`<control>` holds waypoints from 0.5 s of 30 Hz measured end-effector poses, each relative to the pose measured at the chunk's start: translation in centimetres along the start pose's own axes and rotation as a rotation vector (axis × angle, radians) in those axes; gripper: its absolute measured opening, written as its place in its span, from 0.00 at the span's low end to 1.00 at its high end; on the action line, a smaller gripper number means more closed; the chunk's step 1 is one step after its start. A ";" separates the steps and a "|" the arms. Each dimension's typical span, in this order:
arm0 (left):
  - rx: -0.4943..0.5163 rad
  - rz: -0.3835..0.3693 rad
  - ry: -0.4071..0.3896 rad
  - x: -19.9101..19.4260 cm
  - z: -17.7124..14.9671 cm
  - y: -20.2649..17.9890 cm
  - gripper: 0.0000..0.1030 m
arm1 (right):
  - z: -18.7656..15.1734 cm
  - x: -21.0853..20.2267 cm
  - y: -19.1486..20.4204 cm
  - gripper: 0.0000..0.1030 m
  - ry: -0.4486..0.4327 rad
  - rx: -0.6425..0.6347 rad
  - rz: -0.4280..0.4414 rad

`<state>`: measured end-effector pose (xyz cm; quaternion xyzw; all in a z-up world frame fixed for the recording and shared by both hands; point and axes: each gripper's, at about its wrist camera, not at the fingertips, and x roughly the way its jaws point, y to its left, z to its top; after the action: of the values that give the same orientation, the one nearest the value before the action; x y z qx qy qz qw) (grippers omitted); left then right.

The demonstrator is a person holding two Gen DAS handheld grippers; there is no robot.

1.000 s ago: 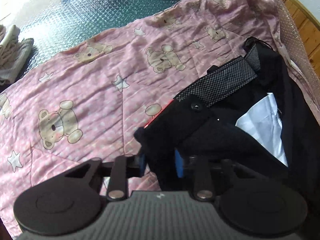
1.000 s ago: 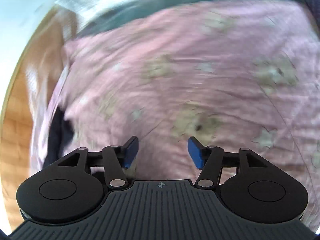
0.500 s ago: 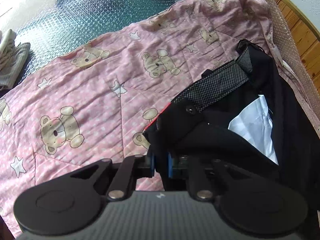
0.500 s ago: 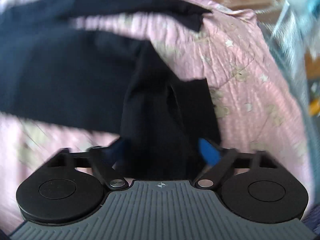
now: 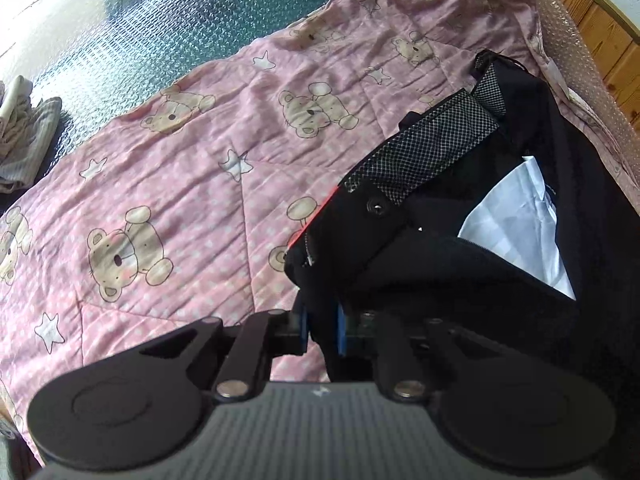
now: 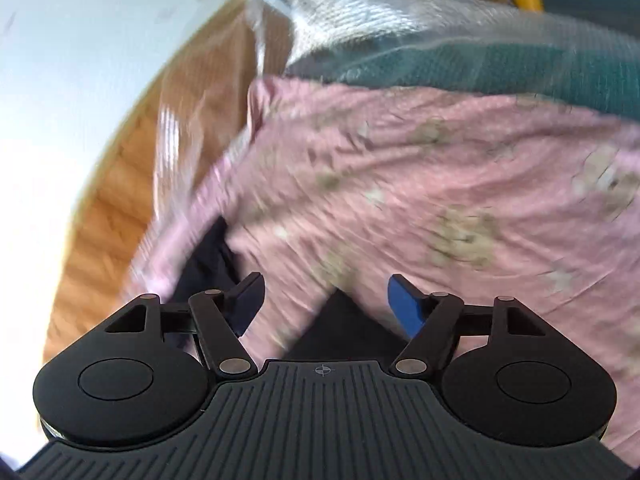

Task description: Fold clothes

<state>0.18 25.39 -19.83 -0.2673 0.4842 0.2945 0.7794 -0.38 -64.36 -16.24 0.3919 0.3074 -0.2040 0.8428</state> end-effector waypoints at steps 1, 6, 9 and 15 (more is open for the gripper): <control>-0.006 -0.005 -0.001 -0.3 -0.2 0.1 0.13 | -0.8 -0.2 -0.3 0.70 0.012 -0.066 -0.024; 0.001 -0.006 0.008 -0.9 -1.2 -0.1 0.13 | -5.1 1.3 -1.1 0.74 0.127 -0.380 -0.101; 0.023 0.027 0.009 -1.0 -1.0 -0.9 0.13 | -6.9 3.2 0.4 0.35 0.164 -0.549 -0.108; -0.015 0.031 -0.124 -4.5 2.5 -2.0 0.09 | -1.3 -3.2 6.0 0.03 0.064 -0.418 0.044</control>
<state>1.49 24.89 -14.47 -0.2466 0.4368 0.3262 0.8013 0.33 -59.35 -11.46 0.2216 0.3607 -0.1048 0.8999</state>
